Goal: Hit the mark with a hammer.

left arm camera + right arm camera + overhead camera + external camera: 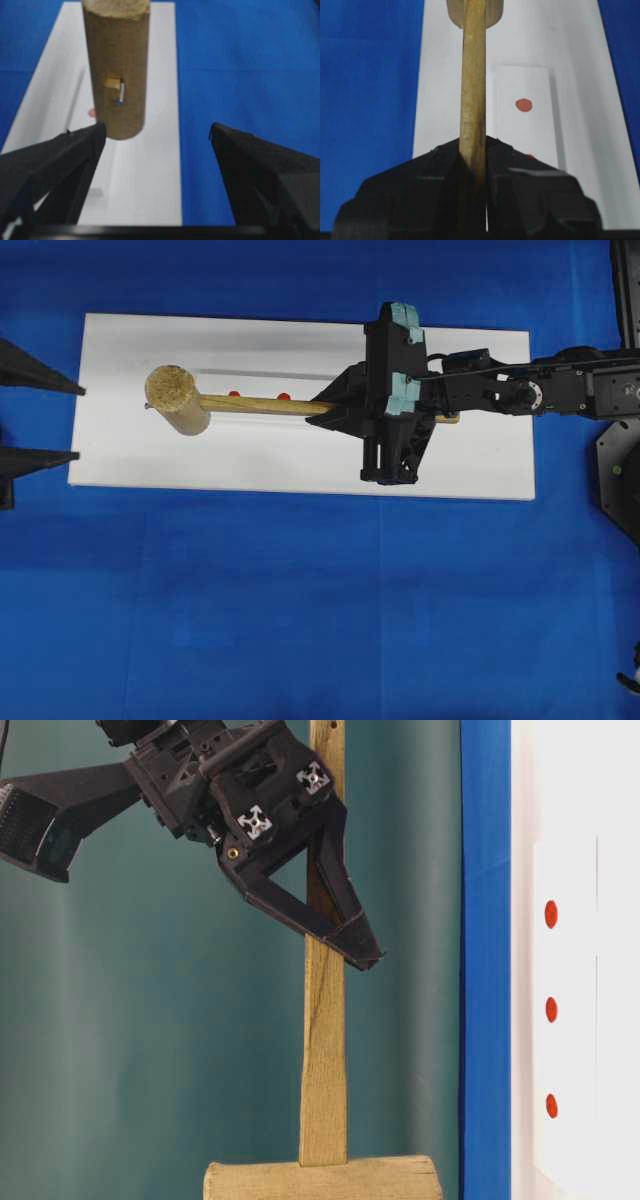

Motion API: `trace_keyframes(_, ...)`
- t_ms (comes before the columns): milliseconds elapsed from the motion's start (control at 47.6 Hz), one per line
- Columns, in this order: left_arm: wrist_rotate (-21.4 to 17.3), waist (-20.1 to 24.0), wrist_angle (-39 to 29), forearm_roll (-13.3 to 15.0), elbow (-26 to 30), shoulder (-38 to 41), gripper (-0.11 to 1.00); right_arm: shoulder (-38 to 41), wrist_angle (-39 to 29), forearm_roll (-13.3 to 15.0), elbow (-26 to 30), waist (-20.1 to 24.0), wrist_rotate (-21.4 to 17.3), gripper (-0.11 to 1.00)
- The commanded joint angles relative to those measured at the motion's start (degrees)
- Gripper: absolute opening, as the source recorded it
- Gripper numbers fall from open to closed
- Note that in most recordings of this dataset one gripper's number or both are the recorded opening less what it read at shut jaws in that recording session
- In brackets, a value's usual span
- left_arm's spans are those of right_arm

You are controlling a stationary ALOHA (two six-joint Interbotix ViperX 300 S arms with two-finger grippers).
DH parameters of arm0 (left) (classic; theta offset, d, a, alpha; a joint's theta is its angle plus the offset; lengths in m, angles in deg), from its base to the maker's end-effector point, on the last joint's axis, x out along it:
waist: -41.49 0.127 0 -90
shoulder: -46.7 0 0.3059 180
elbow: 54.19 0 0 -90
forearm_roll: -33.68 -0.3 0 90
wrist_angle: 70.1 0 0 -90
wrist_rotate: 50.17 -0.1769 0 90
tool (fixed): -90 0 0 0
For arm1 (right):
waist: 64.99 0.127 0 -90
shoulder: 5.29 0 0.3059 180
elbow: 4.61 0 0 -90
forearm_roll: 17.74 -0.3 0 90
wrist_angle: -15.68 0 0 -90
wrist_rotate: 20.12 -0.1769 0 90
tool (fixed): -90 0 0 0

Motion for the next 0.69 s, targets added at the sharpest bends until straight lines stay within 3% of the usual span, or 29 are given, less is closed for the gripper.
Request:
trace_keyframes(0,0.09,1.23,3.96,-0.09,0.26,3.16,0.82,-0.79,0.26,0.18,1.85,0.09,0.09,0.02)
trace_keyframes(273,-0.35,2.02,15.38,0.00,1.05,12.57,0.83,-0.79,0.26,0.18,1.93,0.09,0.18,0.02)
trace_keyframes(672,-0.35,3.08,23.03,-0.09,7.12,27.86,0.90,-0.79,0.35,0.44,1.93,0.09,0.18,0.02)
